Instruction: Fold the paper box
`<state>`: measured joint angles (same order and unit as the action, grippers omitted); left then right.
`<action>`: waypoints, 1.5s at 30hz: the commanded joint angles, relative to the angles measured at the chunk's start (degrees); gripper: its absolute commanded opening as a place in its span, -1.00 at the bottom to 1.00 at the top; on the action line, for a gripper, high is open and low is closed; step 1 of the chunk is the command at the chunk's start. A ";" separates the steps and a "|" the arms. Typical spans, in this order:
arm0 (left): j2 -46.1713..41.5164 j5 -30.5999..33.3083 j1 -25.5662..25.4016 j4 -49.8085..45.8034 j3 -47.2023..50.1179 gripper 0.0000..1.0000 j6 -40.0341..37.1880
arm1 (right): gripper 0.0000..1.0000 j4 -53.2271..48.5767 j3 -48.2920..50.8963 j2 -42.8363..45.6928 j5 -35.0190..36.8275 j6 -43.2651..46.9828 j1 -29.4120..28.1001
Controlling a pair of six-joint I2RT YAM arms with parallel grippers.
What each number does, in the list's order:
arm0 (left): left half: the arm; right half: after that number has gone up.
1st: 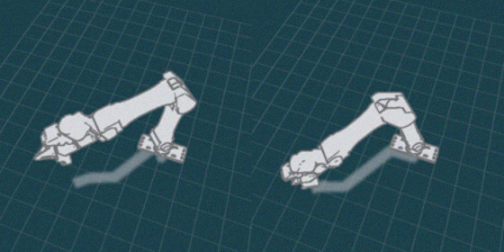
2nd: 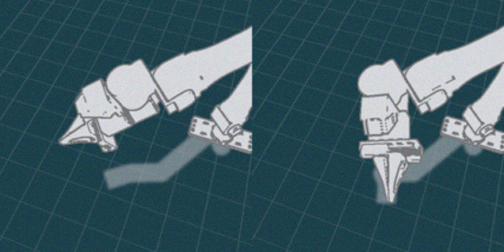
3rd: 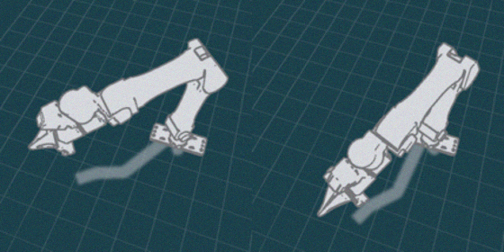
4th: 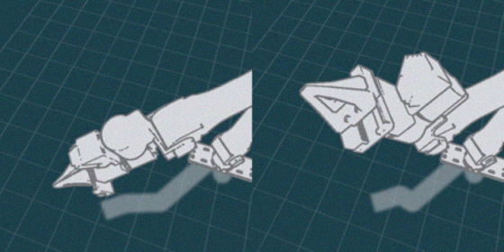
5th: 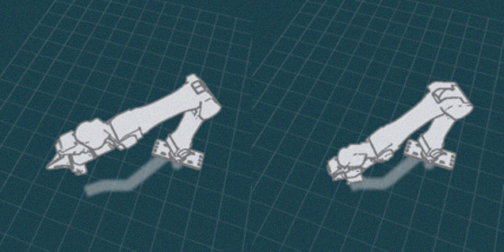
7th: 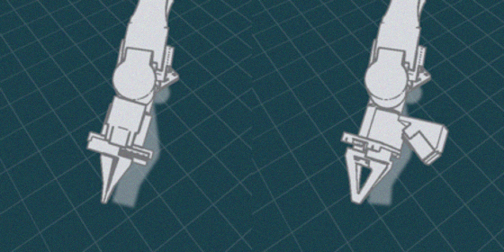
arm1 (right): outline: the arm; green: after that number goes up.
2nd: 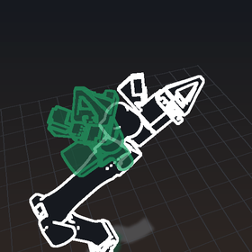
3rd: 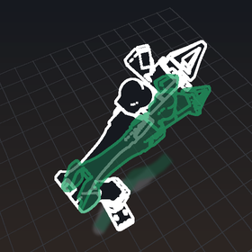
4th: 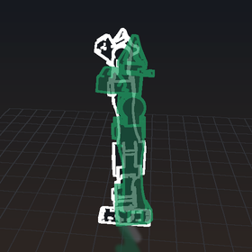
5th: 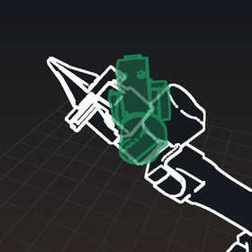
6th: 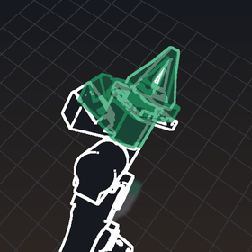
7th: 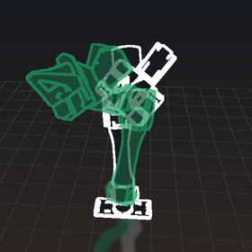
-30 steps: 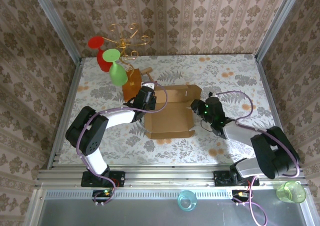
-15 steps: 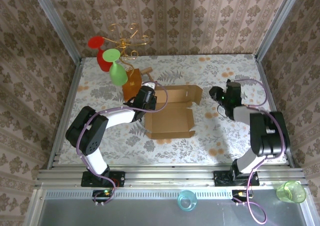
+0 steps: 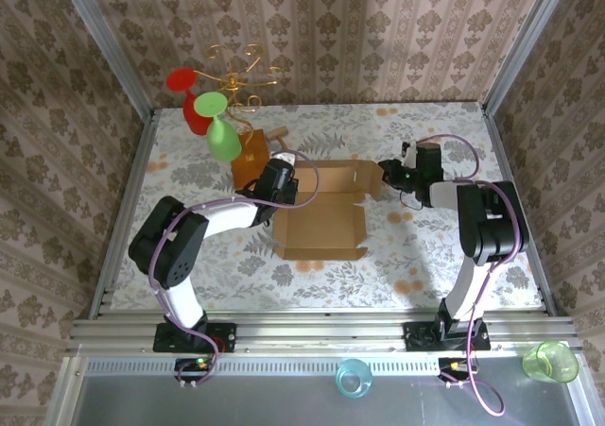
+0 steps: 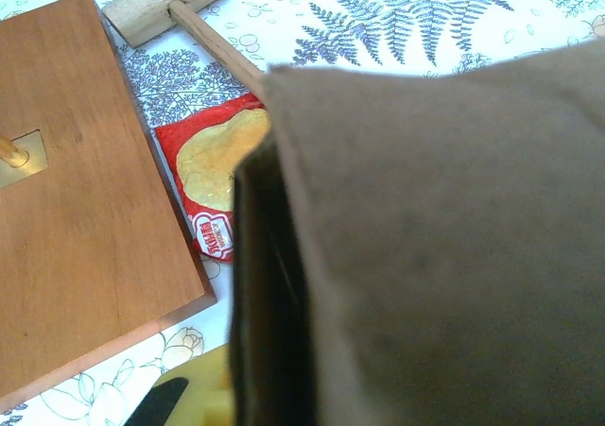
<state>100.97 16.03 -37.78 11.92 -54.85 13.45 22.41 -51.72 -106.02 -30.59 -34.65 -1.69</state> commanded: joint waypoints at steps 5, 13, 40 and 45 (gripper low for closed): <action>1.42 0.32 0.35 -2.39 -1.22 -1.00 -0.67 | -0.58 2.31 5.61 3.85 -1.44 -1.35 -1.66; 1.42 0.40 0.10 -2.09 -0.82 -1.00 -0.11 | -0.59 3.92 8.46 7.07 -0.26 -2.39 -3.04; 3.35 -0.98 0.11 -3.42 -3.13 -1.00 -0.05 | -0.64 -3.17 12.73 16.25 3.51 6.19 -8.54; 3.91 -5.59 1.72 -6.41 -5.75 -1.00 -0.18 | -0.65 -2.02 14.19 18.31 3.70 8.02 -9.49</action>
<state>103.44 13.69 -36.99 10.09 -58.57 13.82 21.12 -38.50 -89.89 -27.38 -29.87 -10.07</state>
